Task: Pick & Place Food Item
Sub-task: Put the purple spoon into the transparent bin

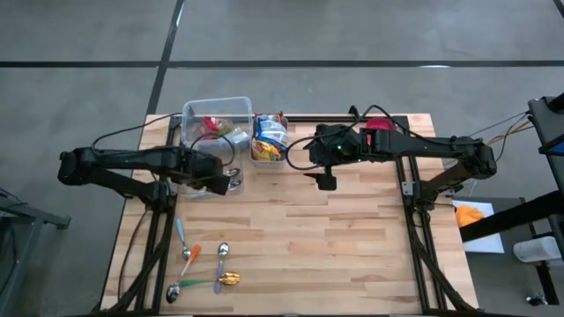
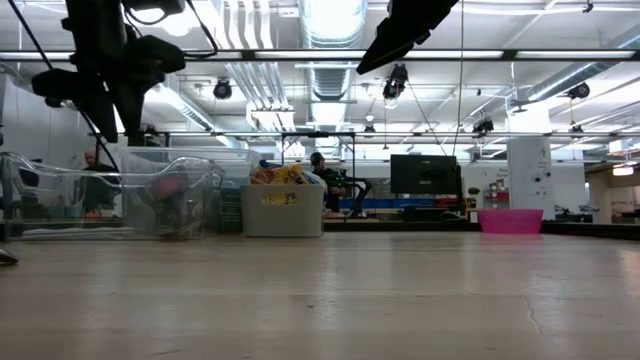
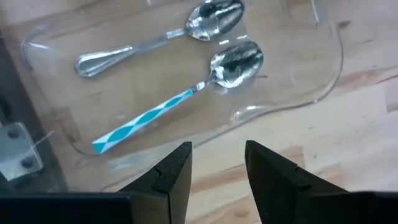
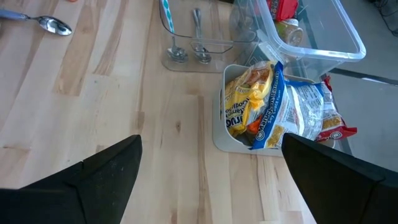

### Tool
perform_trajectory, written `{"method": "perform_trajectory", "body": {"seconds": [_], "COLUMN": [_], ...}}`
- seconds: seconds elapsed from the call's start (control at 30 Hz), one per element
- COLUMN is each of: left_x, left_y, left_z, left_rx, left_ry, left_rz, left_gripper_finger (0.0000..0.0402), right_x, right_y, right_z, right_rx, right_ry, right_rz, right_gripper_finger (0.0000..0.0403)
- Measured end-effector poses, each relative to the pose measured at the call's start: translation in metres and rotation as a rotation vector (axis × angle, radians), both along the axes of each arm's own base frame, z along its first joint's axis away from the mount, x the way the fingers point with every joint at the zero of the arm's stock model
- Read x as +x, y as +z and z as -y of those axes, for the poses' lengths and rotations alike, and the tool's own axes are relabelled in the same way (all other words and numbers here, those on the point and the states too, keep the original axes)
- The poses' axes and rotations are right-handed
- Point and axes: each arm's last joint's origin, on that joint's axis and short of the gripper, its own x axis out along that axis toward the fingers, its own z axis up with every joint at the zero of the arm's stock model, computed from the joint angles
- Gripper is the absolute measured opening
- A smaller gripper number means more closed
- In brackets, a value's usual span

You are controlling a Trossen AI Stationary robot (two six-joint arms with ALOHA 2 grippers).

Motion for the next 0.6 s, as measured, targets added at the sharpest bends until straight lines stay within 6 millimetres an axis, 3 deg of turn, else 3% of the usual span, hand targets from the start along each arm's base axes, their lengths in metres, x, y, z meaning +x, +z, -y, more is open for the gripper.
{"method": "perform_trajectory", "body": {"seconds": [0.4,0.6], "left_x": [0.0,0.003], "left_y": [0.0,-0.004], "left_z": [0.028,0.052], "left_rx": [-0.045,-0.07], "left_ry": [0.065,0.096], "left_rz": [0.027,0.066], "left_gripper_finger": [0.0152,0.0152], "right_x": [0.0,0.0], "right_y": [0.0,0.0], "right_z": [0.0,0.0], "right_rx": [0.0,0.0], "right_ry": [-0.001,0.0], "right_rz": [0.0,0.0], "right_gripper_finger": [0.0384,0.0384]}}
